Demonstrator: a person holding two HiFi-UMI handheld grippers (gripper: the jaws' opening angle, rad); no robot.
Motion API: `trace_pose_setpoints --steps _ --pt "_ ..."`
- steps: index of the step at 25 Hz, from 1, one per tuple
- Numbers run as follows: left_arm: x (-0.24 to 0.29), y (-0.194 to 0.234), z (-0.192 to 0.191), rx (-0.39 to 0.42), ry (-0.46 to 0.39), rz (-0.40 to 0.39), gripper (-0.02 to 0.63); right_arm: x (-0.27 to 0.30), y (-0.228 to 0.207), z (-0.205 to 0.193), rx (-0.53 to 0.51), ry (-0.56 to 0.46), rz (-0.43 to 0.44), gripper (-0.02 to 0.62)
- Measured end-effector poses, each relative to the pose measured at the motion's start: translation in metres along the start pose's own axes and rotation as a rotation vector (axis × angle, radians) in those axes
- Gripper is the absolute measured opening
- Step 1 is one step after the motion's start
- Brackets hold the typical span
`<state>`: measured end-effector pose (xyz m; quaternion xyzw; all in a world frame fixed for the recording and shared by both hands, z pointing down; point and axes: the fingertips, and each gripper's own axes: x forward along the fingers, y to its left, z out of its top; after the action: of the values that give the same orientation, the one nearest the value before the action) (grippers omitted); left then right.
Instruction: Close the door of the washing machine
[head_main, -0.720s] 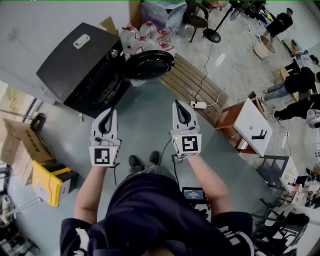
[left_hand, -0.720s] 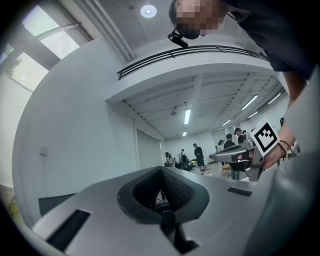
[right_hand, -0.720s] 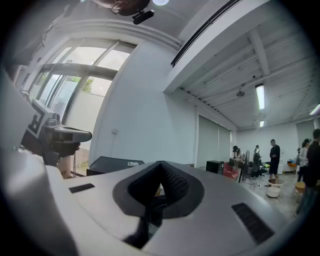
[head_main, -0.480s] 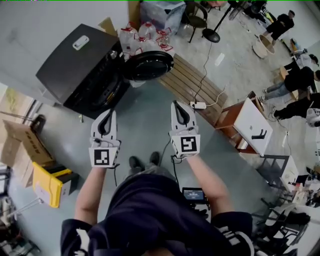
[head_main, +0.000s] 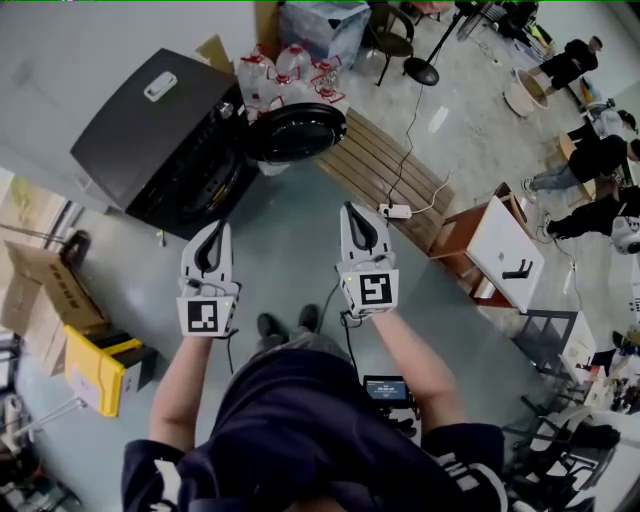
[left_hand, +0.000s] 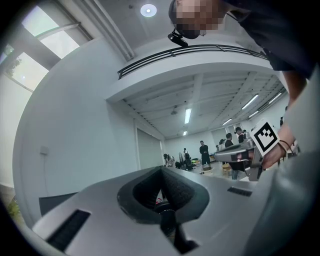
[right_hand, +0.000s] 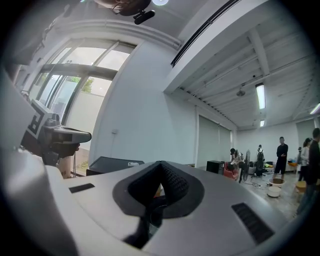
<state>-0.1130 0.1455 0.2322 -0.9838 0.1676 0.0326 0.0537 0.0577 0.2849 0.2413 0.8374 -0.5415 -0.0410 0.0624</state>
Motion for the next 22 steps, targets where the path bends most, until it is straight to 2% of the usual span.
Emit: trace_pose_setpoints --steps 7,14,20,22 --pt "-0.001 0.003 0.000 -0.006 -0.003 0.007 0.023 0.001 0.002 0.001 0.005 -0.021 0.016 0.020" --pt "-0.001 0.001 -0.003 -0.003 0.003 0.007 0.023 0.001 0.001 -0.009 -0.033 0.004 0.017 0.023" --pt "0.000 0.003 -0.006 0.001 0.004 0.004 0.023 0.005 0.002 -0.017 -0.023 0.031 0.033 0.056" --pt "0.000 0.002 -0.006 0.001 0.004 0.001 0.023 0.005 0.003 -0.018 -0.018 0.037 0.047 0.088"
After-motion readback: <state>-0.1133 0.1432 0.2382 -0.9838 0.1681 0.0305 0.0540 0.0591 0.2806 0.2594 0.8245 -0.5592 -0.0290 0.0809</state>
